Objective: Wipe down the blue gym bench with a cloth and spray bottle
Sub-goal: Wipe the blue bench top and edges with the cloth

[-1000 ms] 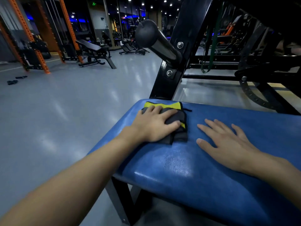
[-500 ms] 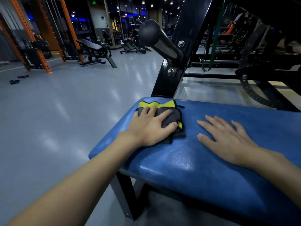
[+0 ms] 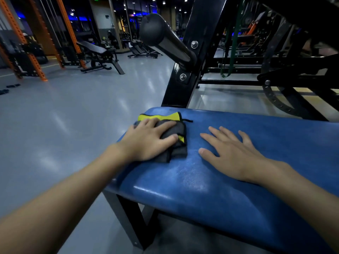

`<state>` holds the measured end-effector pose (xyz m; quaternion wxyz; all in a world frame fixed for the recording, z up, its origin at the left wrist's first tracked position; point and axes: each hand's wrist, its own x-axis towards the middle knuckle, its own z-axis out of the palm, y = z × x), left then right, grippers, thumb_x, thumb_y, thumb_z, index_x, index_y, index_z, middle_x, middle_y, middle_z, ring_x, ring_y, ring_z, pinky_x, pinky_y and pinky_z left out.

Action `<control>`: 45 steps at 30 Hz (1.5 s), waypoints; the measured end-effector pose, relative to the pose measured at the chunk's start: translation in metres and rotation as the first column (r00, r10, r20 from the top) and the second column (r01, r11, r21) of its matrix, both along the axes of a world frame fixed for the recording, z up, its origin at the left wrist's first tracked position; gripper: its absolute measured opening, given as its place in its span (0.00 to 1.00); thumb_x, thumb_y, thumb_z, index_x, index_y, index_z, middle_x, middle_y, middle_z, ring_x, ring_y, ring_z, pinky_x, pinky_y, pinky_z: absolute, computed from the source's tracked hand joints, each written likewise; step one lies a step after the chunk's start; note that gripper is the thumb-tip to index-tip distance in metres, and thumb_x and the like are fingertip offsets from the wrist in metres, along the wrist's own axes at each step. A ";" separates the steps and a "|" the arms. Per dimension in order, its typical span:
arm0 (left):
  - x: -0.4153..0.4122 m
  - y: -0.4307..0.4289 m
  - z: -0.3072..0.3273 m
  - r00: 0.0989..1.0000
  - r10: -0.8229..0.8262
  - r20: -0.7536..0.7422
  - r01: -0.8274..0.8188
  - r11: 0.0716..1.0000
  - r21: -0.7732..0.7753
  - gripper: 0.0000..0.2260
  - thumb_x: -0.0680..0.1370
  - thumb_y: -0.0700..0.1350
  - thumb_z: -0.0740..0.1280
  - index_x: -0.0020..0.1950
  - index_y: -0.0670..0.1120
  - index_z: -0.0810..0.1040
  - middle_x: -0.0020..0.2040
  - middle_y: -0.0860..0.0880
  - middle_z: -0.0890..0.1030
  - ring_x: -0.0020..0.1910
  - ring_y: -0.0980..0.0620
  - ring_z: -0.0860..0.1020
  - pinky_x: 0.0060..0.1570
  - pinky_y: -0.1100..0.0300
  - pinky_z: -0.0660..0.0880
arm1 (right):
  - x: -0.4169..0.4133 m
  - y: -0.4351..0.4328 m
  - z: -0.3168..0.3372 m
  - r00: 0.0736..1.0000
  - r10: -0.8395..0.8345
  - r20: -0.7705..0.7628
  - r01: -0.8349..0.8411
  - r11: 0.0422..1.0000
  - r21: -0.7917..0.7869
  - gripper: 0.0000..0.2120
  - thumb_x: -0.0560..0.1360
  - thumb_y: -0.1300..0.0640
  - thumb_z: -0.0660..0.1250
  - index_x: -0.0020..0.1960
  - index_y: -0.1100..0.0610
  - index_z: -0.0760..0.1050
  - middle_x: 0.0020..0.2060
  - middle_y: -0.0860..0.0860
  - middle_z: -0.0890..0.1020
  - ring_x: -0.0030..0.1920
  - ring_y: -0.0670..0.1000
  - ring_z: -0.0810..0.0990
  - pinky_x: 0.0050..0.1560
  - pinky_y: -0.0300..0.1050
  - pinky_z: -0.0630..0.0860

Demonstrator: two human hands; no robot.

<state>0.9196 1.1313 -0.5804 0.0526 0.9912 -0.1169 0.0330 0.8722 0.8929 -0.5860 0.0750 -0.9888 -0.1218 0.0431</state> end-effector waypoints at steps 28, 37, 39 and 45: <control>-0.093 0.060 -0.012 0.998 0.020 0.057 -0.015 0.996 -0.086 0.38 0.68 0.80 0.38 0.76 0.71 0.58 0.74 0.60 0.63 0.76 0.55 0.57 0.72 0.47 0.64 | -0.005 -0.006 0.001 1.000 -0.005 0.014 0.005 0.999 -0.038 0.30 0.80 0.33 0.42 0.80 0.40 0.48 0.81 0.45 0.46 0.80 0.51 0.40 0.74 0.68 0.37; 0.059 0.025 -0.001 0.993 0.054 -0.101 -0.060 0.997 -0.052 0.38 0.67 0.76 0.45 0.77 0.69 0.56 0.79 0.50 0.63 0.77 0.43 0.60 0.75 0.44 0.58 | -0.006 -0.005 -0.007 1.000 0.004 -0.016 -0.005 0.998 -0.059 0.31 0.79 0.32 0.40 0.79 0.38 0.42 0.80 0.45 0.40 0.79 0.54 0.35 0.73 0.70 0.35; 0.090 0.009 0.002 0.993 0.074 -0.096 -0.078 0.996 -0.047 0.34 0.71 0.75 0.47 0.77 0.69 0.57 0.79 0.49 0.63 0.77 0.40 0.60 0.75 0.44 0.59 | -0.005 -0.005 -0.008 1.000 0.006 -0.015 -0.007 0.999 -0.046 0.30 0.79 0.32 0.41 0.79 0.38 0.42 0.80 0.45 0.39 0.79 0.54 0.34 0.73 0.70 0.35; 0.115 -0.021 0.008 0.992 0.102 -0.080 -0.105 0.994 -0.041 0.40 0.63 0.77 0.41 0.75 0.72 0.56 0.76 0.47 0.66 0.74 0.39 0.63 0.71 0.40 0.61 | -0.004 -0.021 0.005 1.000 0.030 -0.002 -0.029 0.995 0.092 0.28 0.80 0.34 0.50 0.78 0.39 0.55 0.80 0.42 0.50 0.80 0.48 0.42 0.75 0.64 0.38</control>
